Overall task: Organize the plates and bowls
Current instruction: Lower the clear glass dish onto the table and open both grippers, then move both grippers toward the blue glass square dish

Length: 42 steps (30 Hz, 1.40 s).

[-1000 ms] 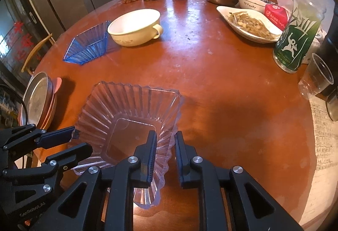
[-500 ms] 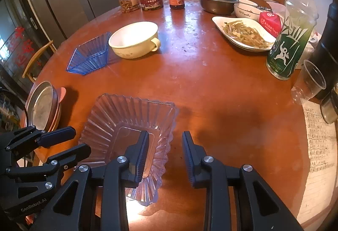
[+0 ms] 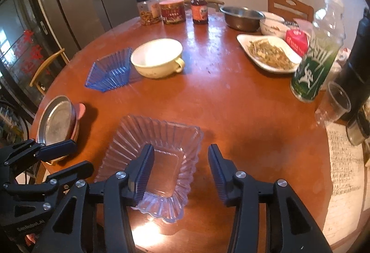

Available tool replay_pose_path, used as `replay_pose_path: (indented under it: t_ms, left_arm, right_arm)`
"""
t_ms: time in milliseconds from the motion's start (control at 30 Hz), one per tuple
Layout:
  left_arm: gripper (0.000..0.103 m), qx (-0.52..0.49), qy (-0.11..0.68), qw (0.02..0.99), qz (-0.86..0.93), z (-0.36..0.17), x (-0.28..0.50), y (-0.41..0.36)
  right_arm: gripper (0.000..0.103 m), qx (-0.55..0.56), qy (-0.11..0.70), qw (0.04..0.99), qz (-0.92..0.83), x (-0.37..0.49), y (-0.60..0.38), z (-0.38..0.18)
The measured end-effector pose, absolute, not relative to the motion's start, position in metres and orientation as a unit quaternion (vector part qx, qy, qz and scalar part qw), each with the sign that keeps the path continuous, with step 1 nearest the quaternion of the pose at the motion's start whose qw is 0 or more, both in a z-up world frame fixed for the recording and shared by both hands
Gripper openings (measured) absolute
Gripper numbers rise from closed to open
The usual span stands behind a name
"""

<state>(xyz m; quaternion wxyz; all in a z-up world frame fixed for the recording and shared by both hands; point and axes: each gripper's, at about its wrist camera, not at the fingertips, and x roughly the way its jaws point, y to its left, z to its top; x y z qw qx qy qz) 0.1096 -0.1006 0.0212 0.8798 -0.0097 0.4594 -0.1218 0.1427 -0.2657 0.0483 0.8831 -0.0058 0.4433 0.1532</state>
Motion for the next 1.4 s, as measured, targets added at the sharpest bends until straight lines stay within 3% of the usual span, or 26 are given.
replay_pose_path:
  t_ms: [100, 733, 1400]
  left_arm:
    - [0.052, -0.016, 0.453, 0.885, -0.107, 0.03, 0.108, -0.085]
    - [0.053, -0.032, 0.426, 0.903, -0.044, 0.081, 0.135, 0.002]
    - [0.053, -0.002, 0.454, 0.889, -0.055, 0.061, 0.264, 0.079]
  right_arm:
    - [0.052, -0.007, 0.432, 0.887, 0.161, 0.144, -0.258, 0.058]
    - [0.056, -0.01, 0.423, 0.88, 0.216, 0.177, -0.179, 0.086]
    - [0.056, 0.051, 0.49, 0.85, 0.186, 0.251, -0.131, 0.059]
